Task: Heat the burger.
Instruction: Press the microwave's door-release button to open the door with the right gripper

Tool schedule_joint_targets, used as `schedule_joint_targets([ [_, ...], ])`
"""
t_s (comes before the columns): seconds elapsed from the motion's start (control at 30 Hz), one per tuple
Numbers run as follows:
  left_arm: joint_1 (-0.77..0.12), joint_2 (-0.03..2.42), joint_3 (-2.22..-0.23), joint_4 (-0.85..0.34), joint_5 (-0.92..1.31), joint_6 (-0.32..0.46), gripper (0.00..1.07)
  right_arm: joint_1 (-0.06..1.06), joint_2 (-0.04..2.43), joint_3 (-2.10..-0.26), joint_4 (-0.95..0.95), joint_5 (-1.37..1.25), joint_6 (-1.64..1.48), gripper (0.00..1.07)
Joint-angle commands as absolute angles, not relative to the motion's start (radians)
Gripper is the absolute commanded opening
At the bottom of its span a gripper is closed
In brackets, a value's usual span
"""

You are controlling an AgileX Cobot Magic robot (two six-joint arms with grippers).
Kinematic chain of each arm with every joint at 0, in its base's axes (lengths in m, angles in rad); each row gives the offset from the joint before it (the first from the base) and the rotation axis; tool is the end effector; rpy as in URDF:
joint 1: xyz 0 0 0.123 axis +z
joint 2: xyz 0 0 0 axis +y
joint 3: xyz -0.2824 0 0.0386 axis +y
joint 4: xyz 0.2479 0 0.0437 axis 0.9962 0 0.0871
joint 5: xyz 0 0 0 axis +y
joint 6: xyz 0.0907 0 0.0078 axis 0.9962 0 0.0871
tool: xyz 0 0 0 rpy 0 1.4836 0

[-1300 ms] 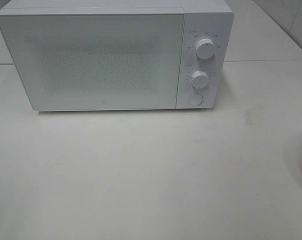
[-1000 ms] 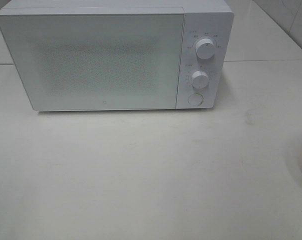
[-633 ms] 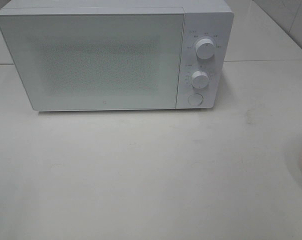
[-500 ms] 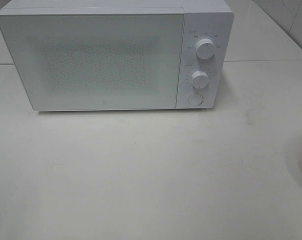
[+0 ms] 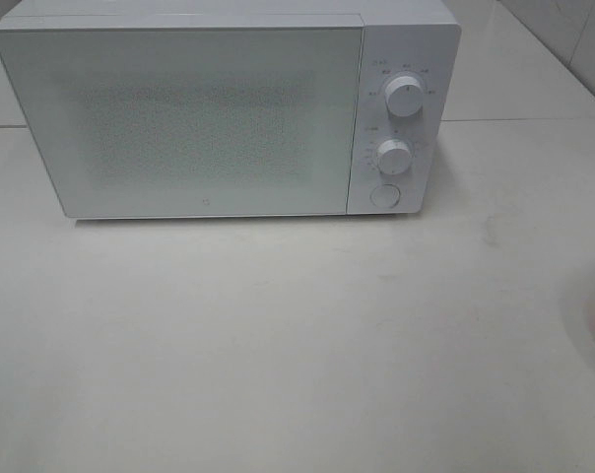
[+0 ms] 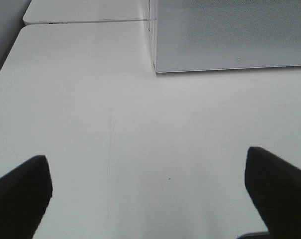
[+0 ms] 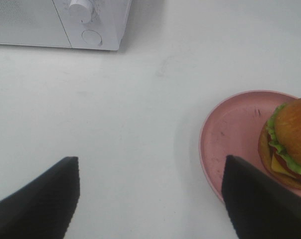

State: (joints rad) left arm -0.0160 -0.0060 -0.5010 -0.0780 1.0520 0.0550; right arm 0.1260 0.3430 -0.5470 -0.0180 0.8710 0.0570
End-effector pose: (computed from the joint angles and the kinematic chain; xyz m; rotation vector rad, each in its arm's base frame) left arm -0.0058 -0.0061 0.2783 0.0754 2.0254 -0.0685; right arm 0.0567 0.0059 0.2974 -0.0787 2.1502 0.0848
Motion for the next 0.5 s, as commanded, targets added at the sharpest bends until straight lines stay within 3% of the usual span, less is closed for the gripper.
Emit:
schedule_joint_targets([
  [0.03,-0.021,-0.031,-0.497,-0.081,1.038,0.052,1.00,0.120,0.394,-0.549,-0.017,0.784,0.068,0.76],
  [0.5,-0.021,-0.031,-0.497,-0.081,1.038,0.052,1.00,0.120,0.604,-0.549,-0.017,0.600,0.068,0.76],
])
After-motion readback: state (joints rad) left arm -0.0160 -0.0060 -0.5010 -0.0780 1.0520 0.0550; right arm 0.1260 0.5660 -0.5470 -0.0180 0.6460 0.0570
